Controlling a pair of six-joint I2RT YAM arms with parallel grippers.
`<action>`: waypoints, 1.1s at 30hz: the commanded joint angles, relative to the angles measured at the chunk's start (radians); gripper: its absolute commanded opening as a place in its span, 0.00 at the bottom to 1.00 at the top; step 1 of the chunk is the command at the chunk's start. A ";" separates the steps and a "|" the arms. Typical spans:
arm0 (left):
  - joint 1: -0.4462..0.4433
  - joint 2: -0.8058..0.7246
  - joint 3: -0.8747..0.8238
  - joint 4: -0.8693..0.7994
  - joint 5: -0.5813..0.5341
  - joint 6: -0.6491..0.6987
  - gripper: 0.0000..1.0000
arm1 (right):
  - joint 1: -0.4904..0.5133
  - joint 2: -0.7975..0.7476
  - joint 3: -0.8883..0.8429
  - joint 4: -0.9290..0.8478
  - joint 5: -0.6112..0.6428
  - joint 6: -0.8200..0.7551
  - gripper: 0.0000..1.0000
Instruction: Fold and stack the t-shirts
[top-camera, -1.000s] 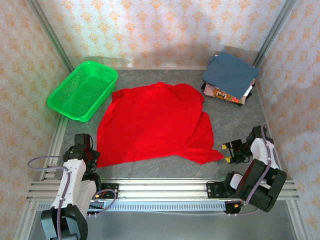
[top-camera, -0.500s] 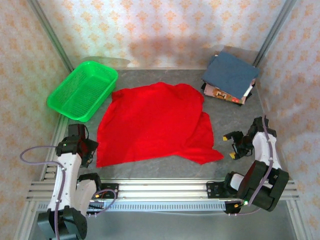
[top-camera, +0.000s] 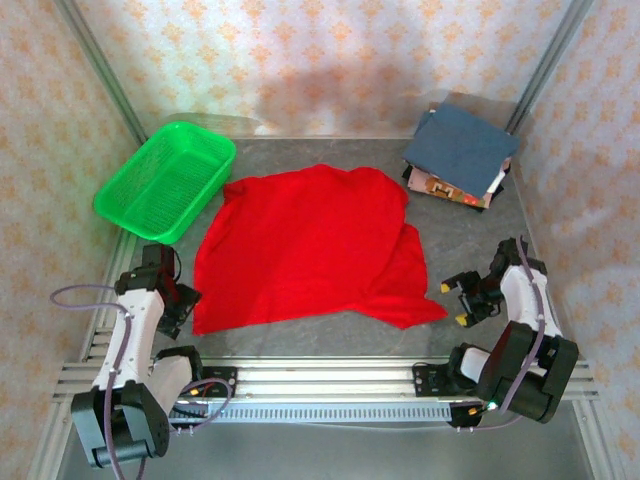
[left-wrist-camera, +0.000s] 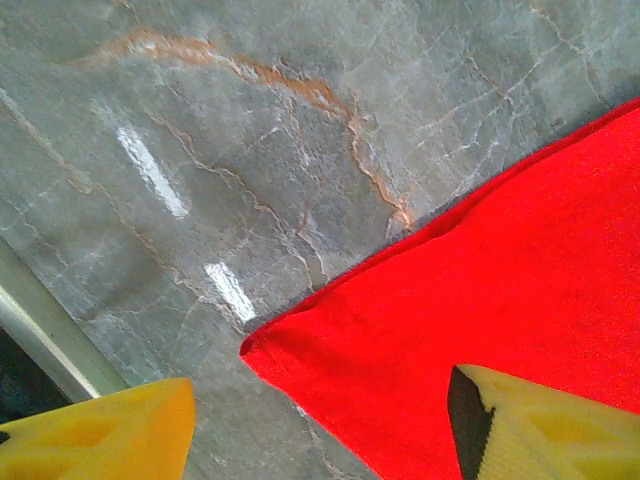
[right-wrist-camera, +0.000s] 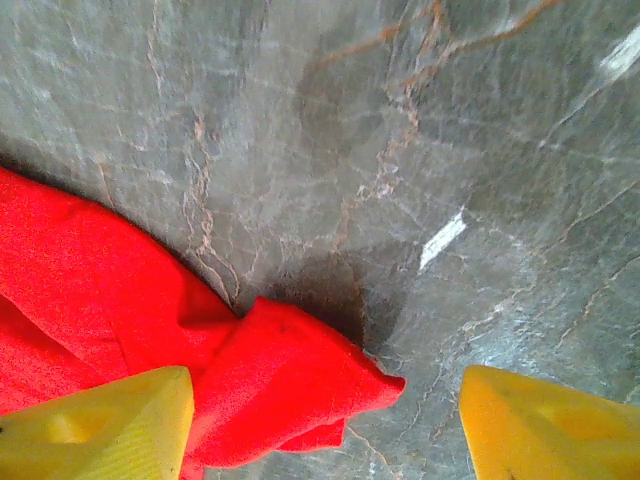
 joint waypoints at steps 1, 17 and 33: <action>0.010 0.023 0.001 0.036 0.029 0.017 0.67 | 0.030 -0.014 -0.012 -0.005 -0.019 -0.011 0.69; 0.010 0.083 -0.040 0.109 0.063 0.004 0.63 | 0.185 -0.002 -0.011 -0.027 0.064 0.013 0.54; 0.010 0.061 -0.159 0.171 0.090 -0.038 0.56 | 0.235 -0.047 0.003 -0.117 0.144 0.034 0.56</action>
